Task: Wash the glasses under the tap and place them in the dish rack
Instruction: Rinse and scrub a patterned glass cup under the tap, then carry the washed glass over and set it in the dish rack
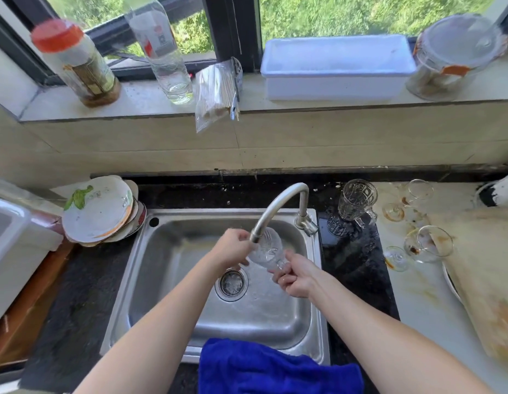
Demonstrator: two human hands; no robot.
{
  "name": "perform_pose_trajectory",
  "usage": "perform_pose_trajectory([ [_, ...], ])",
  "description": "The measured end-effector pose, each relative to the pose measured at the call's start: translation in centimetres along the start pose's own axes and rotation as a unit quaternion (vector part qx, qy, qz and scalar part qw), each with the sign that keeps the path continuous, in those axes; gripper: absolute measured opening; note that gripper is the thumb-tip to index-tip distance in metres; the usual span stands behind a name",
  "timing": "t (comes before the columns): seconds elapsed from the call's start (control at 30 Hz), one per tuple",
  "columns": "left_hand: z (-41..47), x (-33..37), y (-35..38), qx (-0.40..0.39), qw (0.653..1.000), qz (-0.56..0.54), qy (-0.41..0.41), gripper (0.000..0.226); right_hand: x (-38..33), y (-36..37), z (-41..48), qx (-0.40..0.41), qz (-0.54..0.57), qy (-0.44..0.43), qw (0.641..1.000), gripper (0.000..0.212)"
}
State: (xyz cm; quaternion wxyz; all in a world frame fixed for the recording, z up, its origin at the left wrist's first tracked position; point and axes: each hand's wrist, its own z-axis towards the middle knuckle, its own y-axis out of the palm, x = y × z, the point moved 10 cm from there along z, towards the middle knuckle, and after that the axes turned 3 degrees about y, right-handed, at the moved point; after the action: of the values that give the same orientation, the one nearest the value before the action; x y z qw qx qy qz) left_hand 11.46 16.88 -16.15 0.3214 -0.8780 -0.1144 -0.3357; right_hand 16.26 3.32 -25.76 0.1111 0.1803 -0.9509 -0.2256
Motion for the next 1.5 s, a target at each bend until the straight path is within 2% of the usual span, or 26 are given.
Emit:
perform_pose_trajectory([
  [0.03,-0.2,-0.7,0.8,-0.023,0.999,-0.024,-0.016,0.010,-0.1,0.3,-0.1,-0.019,-0.005,-0.004,1.000,0.041],
  [0.17,-0.3,-1.4,-0.6,0.042,0.988,-0.145,0.041,0.021,0.0,2.3,-1.7,-0.137,-0.054,-0.027,0.989,0.016],
  [0.2,-0.4,-1.6,-0.7,0.044,0.980,-0.186,0.049,0.024,0.1,2.6,-2.2,-0.145,-0.084,-0.040,0.985,0.012],
  [0.27,-0.5,-2.0,-0.4,0.034,0.968,-0.241,0.053,0.030,-0.4,2.5,-2.9,-0.101,-0.172,-0.087,0.976,0.012],
  [0.33,0.1,-2.4,0.3,0.008,0.968,-0.245,0.052,0.024,-1.2,2.3,-3.9,-0.036,-0.242,-0.150,0.958,0.018],
  [0.4,0.8,-2.6,0.6,-0.030,0.979,-0.195,0.051,0.033,-1.7,1.9,-4.7,0.017,-0.276,-0.203,0.939,0.020],
  [0.5,1.1,-2.4,0.4,-0.077,0.993,-0.056,0.073,0.045,-2.2,1.3,-5.9,0.090,-0.327,-0.279,0.898,0.016],
  [0.6,0.7,-1.7,0.0,-0.082,0.988,0.059,0.120,0.055,-2.6,1.3,-7.5,0.162,-0.393,-0.352,0.834,0.013],
  [0.73,-0.1,0.1,0.8,-0.076,0.964,0.189,0.171,0.042,-2.6,1.7,-11.4,0.251,-0.465,-0.432,0.731,0.019],
  [0.8,-1.0,1.3,1.8,-0.068,0.953,0.220,0.195,0.031,-2.2,1.0,-13.5,0.299,-0.481,-0.446,0.693,0.023],
  [0.93,-3.2,4.3,5.7,-0.087,0.925,0.271,0.251,0.026,-1.4,-1.7,-18.5,0.370,-0.456,-0.481,0.651,0.028],
  [1.1,-7.8,10.0,12.0,-0.095,0.884,0.316,0.331,0.017,1.1,-9.1,-25.4,0.438,-0.354,-0.512,0.648,0.028],
  [1.2,-12.0,14.2,16.6,-0.087,0.846,0.337,0.404,0.015,3.9,-15.6,-29.9,0.480,-0.281,-0.522,0.647,0.030],
  [1.37,-21.9,20.2,26.6,-0.099,0.764,0.380,0.512,0.027,12.5,-28.0,-38.1,0.544,-0.156,-0.531,0.631,0.025],
  [1.5,-31.3,22.5,36.1,-0.122,0.718,0.384,0.567,0.025,21.8,-38.1,-43.2,0.585,-0.087,-0.515,0.620,0.028],
])
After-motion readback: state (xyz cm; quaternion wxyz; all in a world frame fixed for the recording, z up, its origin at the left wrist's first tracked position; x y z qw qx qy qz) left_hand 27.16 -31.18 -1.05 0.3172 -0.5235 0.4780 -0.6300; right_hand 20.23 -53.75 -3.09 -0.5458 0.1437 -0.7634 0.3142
